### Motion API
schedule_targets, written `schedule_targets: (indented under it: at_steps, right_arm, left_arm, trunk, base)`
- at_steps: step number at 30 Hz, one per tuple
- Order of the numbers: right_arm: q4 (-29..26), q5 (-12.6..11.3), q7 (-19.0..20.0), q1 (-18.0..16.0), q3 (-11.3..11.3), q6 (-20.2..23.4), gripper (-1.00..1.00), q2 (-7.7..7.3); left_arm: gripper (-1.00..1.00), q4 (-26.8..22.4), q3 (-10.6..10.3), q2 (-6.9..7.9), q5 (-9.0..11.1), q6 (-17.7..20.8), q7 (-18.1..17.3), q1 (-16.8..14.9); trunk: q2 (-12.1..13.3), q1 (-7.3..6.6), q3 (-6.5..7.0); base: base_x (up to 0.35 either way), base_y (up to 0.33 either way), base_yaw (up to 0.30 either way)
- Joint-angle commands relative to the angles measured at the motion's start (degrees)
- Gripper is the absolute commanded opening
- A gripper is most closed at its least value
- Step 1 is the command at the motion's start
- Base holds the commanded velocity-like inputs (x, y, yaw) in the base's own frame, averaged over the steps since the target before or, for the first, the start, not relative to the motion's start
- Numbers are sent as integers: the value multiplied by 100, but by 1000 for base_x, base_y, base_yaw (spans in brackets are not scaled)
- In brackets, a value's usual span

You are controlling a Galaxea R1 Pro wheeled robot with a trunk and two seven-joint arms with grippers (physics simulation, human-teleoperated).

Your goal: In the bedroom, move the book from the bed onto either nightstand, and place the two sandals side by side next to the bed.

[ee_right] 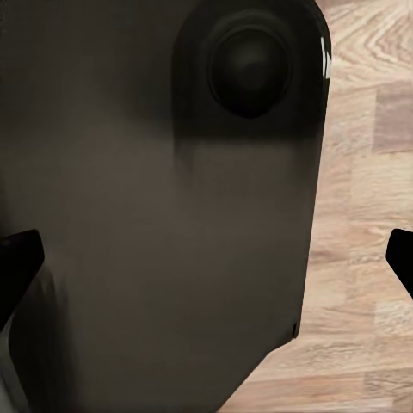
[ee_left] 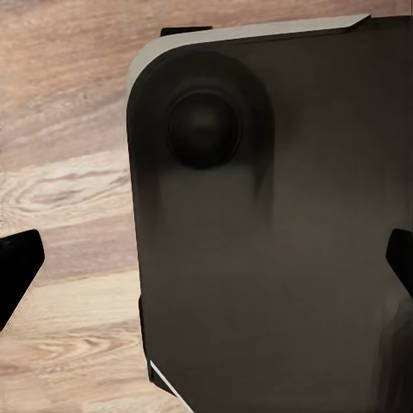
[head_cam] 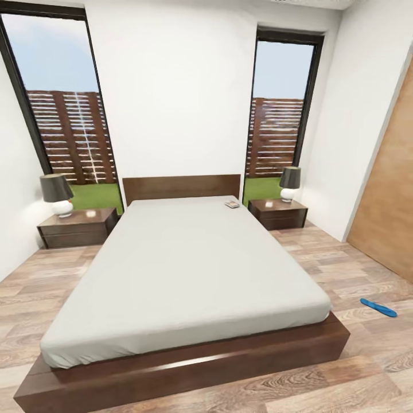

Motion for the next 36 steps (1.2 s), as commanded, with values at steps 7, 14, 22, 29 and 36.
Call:
schedule_targets:
  at_steps: [7, 14, 22, 29, 36]
  right_arm:
    - [4, 2, 2, -4, 0, -3, 100, 0]
    - [4, 2, 2, -4, 0, -3, 100, 0]
    - [4, 2, 2, -3, 0, -3, 100, 0]
    - [4, 2, 2, -1, 0, -3, 100, 0]
    - [4, 2, 2, -3, 0, -3, 100, 0]
  left_arm:
    - [100, -6, -8, 1, -11, -13, 0, 2]
    - [100, -6, -8, 1, -11, -15, 0, 2]
    - [100, -6, -8, 1, -11, -17, 0, 2]
    - [100, -6, -8, 1, -11, -18, 0, 2]
    - [100, -6, -8, 1, -11, -18, 0, 2]
  trunk:
    - [-2, 0, -5]
    - [-2, 0, -5]
    - [-2, 0, -5]
    - [-2, 0, -5]
    - [-2, 0, -5]
  base:
    - [0, 0, -209]
    - [0, 0, -209]
    - [0, 0, -209]
    - [0, 0, -209]
    - [0, 0, -209]
